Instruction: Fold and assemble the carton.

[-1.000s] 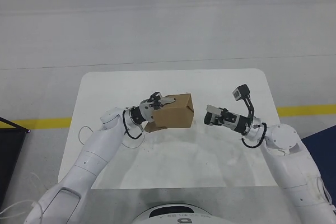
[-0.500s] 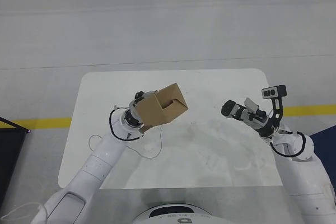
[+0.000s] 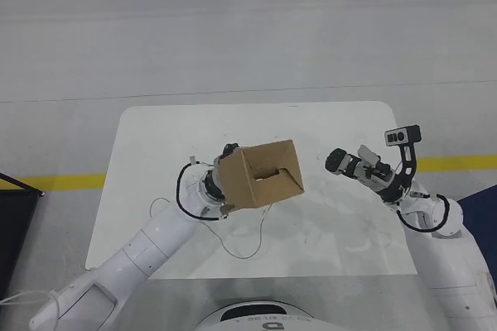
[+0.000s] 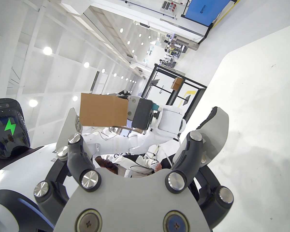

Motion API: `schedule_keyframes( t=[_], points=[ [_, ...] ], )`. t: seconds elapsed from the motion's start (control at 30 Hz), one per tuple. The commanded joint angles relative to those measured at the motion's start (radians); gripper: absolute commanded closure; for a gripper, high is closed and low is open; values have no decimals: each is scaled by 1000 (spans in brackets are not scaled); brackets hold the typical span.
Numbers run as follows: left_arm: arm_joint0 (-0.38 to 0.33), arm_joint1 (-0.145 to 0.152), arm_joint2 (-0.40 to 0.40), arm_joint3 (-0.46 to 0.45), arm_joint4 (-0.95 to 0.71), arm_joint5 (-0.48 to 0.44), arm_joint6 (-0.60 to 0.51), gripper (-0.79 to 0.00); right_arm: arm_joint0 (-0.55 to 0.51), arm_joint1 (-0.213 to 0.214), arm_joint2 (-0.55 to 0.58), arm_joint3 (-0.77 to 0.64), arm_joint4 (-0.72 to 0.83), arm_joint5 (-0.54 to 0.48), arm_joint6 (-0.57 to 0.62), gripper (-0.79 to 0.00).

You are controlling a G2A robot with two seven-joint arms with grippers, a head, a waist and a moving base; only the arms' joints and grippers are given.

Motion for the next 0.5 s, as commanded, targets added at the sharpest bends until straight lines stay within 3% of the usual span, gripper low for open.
schedule_keyframes(
  t=[0.0, 0.23, 0.47],
  points=[
    [-21, 25, 47, -1, 17, -11, -11, 0, -4, 0, 5, -1, 4, -1, 2, -785],
    [-96, 87, 160, 33, -34, -102, -102, 0, -12, -1, 10, -5, 9, -3, 9, -785],
    [-98, 89, 162, 36, -42, -105, -105, 0, -12, -1, 10, -5, 9, -3, 9, -785]
  ],
)
